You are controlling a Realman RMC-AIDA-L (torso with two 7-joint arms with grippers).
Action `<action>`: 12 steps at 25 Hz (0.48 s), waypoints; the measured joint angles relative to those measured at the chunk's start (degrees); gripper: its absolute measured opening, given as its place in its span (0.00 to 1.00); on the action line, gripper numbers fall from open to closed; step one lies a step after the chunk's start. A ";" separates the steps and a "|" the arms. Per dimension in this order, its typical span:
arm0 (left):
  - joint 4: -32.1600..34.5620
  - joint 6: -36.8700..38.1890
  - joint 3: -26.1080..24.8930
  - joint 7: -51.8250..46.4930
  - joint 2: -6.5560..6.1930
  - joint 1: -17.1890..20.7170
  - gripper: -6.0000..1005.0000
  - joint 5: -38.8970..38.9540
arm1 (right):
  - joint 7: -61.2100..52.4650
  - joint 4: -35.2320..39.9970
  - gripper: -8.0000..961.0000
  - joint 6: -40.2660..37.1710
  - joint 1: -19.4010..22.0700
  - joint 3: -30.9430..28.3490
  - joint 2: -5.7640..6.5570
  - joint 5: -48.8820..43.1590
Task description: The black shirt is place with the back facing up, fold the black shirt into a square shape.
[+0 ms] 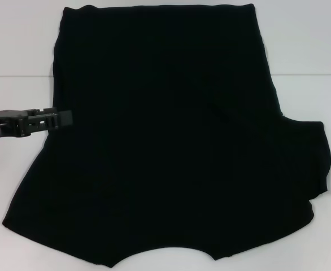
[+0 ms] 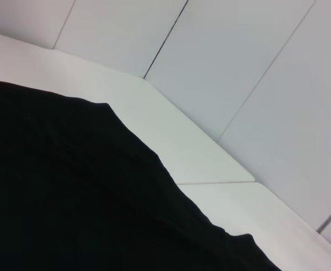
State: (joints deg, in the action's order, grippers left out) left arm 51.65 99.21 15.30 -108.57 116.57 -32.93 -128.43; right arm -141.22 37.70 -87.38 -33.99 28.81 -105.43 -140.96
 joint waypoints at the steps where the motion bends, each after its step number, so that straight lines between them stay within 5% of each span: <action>1: 0.00 0.00 -0.03 0.00 0.02 0.10 0.66 0.15 | -0.07 0.00 0.51 0.17 -0.05 0.01 -0.20 -0.18; 12: 0.03 -0.03 -0.15 0.02 0.15 0.76 0.66 1.29 | -0.23 -3.92 0.48 5.79 -1.17 1.43 -1.16 -0.54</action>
State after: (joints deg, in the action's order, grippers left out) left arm 51.68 99.18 15.15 -108.55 116.72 -32.17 -127.15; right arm -141.45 33.78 -81.59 -35.16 30.24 -106.59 -141.51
